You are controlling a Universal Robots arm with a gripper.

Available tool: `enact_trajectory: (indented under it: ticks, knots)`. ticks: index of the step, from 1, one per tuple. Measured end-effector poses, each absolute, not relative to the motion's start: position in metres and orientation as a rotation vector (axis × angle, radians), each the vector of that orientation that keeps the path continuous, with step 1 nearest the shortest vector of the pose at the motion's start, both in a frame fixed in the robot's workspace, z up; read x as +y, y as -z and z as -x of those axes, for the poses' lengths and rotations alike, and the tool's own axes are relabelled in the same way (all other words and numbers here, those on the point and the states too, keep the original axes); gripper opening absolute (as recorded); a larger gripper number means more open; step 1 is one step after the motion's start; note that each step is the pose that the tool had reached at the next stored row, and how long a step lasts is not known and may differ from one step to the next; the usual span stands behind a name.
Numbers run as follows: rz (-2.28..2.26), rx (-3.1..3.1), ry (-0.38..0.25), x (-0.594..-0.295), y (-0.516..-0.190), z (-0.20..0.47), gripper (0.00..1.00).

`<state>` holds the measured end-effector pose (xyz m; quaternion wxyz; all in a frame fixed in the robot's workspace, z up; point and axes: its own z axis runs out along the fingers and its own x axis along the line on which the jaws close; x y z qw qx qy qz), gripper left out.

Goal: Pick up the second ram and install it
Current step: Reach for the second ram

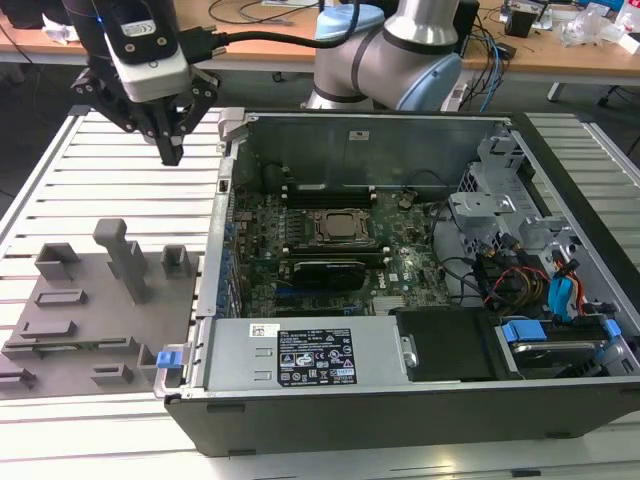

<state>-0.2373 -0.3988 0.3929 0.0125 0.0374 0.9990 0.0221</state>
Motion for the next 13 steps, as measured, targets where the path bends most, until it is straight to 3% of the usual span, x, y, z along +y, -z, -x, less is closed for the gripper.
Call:
enact_trajectory:
  ticks: [13]
  knots:
    - [-0.116,3.114,-0.069,-0.399,-0.393,0.267,0.11]
